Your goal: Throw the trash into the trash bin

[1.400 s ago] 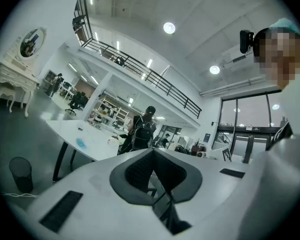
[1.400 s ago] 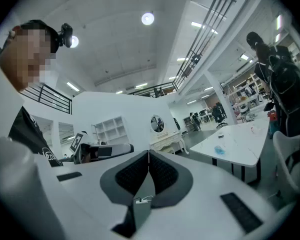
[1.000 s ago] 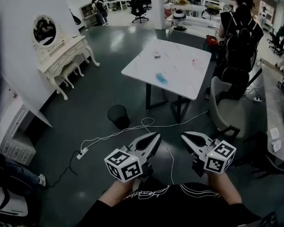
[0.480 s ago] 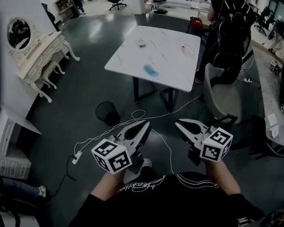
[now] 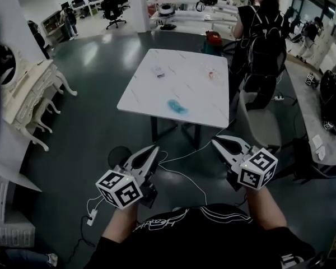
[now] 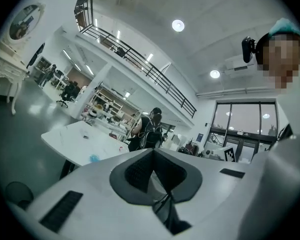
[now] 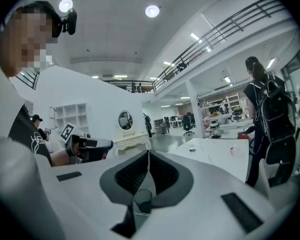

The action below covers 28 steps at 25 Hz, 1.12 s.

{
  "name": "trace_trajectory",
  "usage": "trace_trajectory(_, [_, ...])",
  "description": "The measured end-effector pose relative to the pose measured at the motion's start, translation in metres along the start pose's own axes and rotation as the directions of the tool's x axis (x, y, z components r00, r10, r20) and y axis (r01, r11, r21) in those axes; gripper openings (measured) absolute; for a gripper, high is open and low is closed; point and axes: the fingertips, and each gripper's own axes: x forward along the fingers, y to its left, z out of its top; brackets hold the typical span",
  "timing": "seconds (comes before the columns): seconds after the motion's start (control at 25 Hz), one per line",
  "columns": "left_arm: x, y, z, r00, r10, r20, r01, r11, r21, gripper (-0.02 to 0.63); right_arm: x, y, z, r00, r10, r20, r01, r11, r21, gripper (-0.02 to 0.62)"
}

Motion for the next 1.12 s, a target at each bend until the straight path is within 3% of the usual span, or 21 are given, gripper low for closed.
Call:
trace_trajectory(0.32, [0.011,0.043,0.003,1.000,-0.009,-0.022,0.009,1.000,-0.010,0.005,0.044,-0.009,-0.016,0.997,-0.019,-0.072,0.019,1.000,-0.003,0.035])
trace_trajectory(0.64, [0.049,0.100,-0.002,0.993,0.077,-0.085,-0.078,0.997,-0.012,0.005,0.119,-0.058,-0.033,0.991,0.079,-0.109,-0.074,0.996,0.052,0.035])
trace_trajectory(0.88, [0.108,0.161,0.009,0.982,0.145,-0.119,-0.152,0.987,-0.049,0.005,0.189,-0.116,-0.037,0.973,0.155,-0.169,-0.143,0.986,0.083,0.035])
trace_trajectory(1.12, [0.187,0.207,0.017,0.980,0.136,-0.143,-0.143,0.989,-0.042,0.005,0.247,-0.175,-0.048,0.945,0.207,-0.252,-0.184,0.976,0.115,0.035])
